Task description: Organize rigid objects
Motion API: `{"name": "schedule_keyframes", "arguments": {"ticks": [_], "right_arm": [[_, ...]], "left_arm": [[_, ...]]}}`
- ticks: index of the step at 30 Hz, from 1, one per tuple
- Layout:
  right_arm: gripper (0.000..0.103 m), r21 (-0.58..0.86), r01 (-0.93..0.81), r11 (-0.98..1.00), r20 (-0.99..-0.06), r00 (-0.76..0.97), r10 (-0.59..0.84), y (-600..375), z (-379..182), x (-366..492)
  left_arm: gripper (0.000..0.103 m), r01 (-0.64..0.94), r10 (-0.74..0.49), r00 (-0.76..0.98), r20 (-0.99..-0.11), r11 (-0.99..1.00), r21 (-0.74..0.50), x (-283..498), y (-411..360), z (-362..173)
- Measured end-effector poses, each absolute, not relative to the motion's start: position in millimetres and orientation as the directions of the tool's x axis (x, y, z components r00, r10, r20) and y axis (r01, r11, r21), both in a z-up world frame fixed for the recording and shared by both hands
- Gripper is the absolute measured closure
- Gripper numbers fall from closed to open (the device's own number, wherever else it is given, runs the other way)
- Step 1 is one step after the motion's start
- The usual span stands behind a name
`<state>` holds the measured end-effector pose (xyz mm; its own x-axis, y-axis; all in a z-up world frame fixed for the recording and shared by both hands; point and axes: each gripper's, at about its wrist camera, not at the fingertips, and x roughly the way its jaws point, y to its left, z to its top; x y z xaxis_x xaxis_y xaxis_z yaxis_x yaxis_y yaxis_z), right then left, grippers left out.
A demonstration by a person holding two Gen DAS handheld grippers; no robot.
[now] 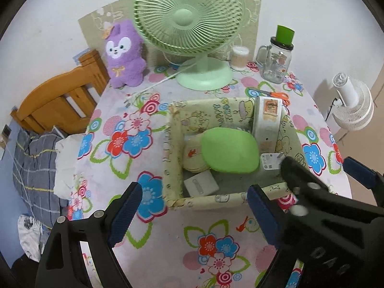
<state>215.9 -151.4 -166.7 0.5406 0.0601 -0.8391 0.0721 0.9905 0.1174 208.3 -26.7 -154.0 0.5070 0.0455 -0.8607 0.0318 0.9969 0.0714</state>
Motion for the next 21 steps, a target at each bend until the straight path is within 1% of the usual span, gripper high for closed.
{"name": "schedule_keyframes", "arguments": {"ticks": [7, 14, 19, 21], "right_arm": [[0.001, 0.125, 0.068, 0.990, -0.826, 0.560, 0.066, -155.8, -150.0, 197.6], [0.001, 0.132, 0.038, 0.991, -0.797, 0.598, 0.083, -156.2, -122.2, 179.8], [0.001, 0.107, 0.022, 0.994, -0.776, 0.627, 0.069, -157.8, -103.1, 166.7], [0.001, 0.102, 0.024, 0.994, -0.767, 0.639, 0.064, -159.7, -96.8, 161.5]], "left_arm": [[0.012, -0.003, 0.075, 0.531, -0.844, 0.996, 0.087, 193.6, -12.0, -138.2], [0.012, -0.019, 0.075, 0.577, -0.813, 0.997, 0.078, 174.4, -1.9, -110.7], [0.012, -0.010, 0.078, 0.608, -0.790, 0.996, 0.090, 160.2, -0.8, -92.5], [0.009, -0.001, 0.066, 0.614, -0.787, 0.997, 0.083, 154.8, 0.2, -85.9]]}}
